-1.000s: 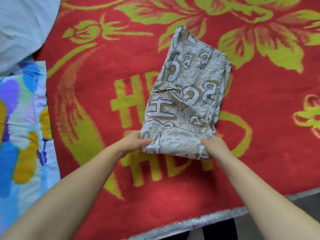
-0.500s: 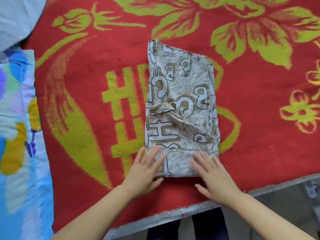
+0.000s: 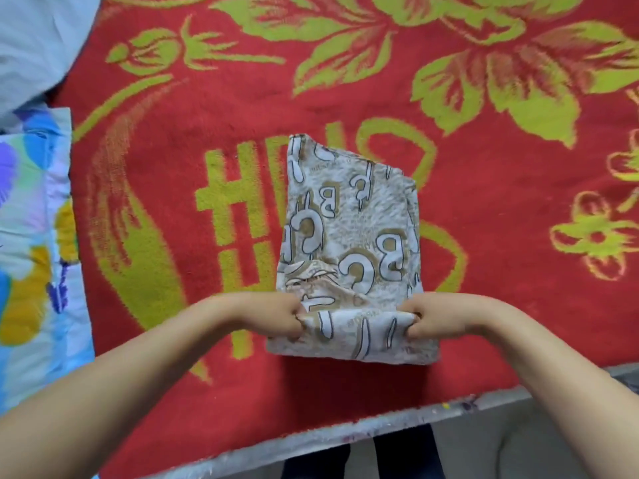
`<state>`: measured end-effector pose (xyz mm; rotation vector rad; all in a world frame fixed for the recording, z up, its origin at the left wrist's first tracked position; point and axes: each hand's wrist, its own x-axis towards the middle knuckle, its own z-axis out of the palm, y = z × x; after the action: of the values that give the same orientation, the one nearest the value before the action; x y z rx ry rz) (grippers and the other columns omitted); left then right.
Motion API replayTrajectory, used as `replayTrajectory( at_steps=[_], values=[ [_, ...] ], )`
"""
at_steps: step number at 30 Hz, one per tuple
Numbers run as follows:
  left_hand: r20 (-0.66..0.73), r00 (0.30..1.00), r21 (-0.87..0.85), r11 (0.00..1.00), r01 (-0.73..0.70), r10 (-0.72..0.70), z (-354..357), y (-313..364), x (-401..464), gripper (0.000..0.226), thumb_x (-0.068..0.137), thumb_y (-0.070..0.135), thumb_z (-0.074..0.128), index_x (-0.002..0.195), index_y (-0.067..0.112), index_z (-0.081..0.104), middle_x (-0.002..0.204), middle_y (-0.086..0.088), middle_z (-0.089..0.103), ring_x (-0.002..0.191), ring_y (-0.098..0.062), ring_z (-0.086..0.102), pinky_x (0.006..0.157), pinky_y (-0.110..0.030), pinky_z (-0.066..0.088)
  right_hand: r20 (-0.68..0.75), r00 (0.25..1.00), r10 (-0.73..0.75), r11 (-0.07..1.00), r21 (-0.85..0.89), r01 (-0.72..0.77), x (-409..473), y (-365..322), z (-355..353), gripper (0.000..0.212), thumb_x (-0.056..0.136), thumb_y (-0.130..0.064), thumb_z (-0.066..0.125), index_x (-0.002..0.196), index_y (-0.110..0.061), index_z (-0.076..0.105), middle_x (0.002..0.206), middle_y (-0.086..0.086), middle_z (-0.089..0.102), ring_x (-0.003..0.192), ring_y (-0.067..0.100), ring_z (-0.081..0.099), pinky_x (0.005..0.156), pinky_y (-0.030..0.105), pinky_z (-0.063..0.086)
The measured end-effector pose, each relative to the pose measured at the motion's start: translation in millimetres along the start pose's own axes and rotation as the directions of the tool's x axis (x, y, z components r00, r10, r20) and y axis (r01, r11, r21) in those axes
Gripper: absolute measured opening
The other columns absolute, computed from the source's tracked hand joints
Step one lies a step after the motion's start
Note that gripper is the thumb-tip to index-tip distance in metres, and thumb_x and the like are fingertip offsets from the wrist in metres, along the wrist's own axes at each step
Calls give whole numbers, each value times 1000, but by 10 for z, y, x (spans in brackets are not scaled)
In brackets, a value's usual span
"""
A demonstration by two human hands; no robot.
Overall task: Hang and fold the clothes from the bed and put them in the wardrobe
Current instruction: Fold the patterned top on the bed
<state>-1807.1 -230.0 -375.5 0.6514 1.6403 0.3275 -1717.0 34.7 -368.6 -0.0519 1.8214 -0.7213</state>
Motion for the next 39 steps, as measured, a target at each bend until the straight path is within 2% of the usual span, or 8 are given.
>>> replayTrajectory(
  at_steps=[5,9,17,26,30,33,36,39],
  values=[
    [-356,916,-736,660,-153,-185,-626,-132,165,13,92,21,60,85,12,67,73,3,66,58,-5,57,54,-17,45,-578,759,300,738,645,200,215,276,-489,27,86,-42,66,107,-25,62,107,2,63,87,14,58,65,29,42],
    [-357,781,-912,372,-173,-513,-407,-182,618,63,86,62,54,129,16,57,128,-2,60,112,-22,59,95,-40,48,-555,596,581,626,772,109,612,309,-262,57,88,-58,53,128,-17,47,112,-2,54,93,16,54,71,29,40],
    [-887,298,-422,881,-213,-353,137,-244,773,20,102,30,42,85,36,52,64,2,54,53,-10,42,47,-15,31,-853,332,404,856,480,193,807,176,89,20,98,-33,48,90,-15,42,60,-3,44,56,21,44,52,29,32],
    [-799,266,-498,841,209,-539,40,-427,1017,30,100,45,31,97,17,41,66,1,49,70,-31,54,56,-34,31,-738,382,556,822,555,-125,976,195,113,35,102,-37,36,124,-11,42,120,18,60,100,39,58,66,39,36],
    [-981,132,-111,971,213,-142,172,-533,678,51,94,37,45,132,4,40,117,-20,55,109,-35,51,85,-47,41,-952,303,-36,987,-82,-140,684,99,232,55,92,-30,55,139,-5,42,140,16,45,127,34,44,97,49,41],
    [-810,390,537,821,194,438,529,-434,645,74,82,46,53,141,5,31,144,-19,35,137,-30,29,107,-57,24,-726,576,-374,832,-537,-137,652,7,574,88,67,-43,75,142,-10,43,150,17,37,140,35,31,104,63,34],
    [-662,670,617,751,234,335,692,-345,699,103,59,41,78,147,15,32,152,-20,30,144,-33,22,108,-63,27,-624,771,-129,832,-491,-259,696,0,609,107,55,-35,85,148,-23,34,155,16,26,141,42,22,102,72,23],
    [-689,693,555,770,314,214,420,-301,692,93,63,12,76,146,20,36,150,-23,32,138,-40,33,105,-62,30,-568,821,-56,823,-492,-284,779,18,417,88,92,-14,49,148,-34,-17,159,12,-17,144,41,-16,108,68,-4]
  ],
)
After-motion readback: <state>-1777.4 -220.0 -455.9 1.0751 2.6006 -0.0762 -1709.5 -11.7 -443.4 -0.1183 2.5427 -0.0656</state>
